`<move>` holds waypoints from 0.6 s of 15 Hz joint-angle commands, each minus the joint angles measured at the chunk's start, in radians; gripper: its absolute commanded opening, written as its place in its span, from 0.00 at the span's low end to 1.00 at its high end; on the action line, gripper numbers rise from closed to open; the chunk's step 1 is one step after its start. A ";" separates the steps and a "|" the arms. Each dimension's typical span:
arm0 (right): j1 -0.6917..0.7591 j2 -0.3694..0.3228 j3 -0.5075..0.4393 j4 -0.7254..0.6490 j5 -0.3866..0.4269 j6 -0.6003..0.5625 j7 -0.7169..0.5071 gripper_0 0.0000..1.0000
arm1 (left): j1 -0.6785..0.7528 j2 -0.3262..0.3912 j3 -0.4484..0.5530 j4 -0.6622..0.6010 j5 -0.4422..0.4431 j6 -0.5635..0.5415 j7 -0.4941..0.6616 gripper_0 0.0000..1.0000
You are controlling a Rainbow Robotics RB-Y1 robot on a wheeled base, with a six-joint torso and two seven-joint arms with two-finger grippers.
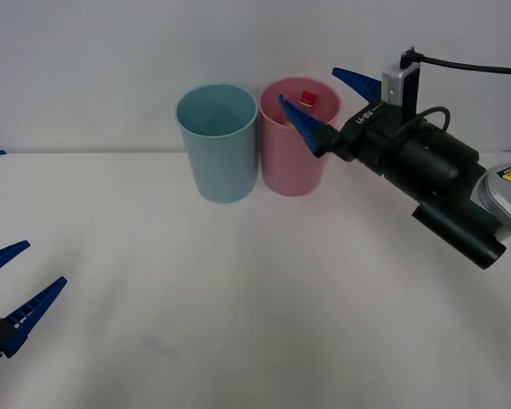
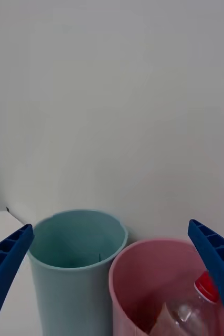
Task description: Grasp the object on the table and drop it into the matching bin: aluminum can to the light blue bin, PET bottle to the pink bin.
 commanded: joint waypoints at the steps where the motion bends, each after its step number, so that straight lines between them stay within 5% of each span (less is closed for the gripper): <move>1: 0.109 -0.040 -0.027 -0.097 -0.016 -0.012 0.004 1.00 | 0.000 0.000 0.000 0.000 0.000 0.000 0.000 1.00; 9: 0.393 -0.076 -0.163 -0.221 -0.037 -0.176 0.145 1.00 | 0.000 0.000 0.000 0.000 0.000 0.000 0.000 1.00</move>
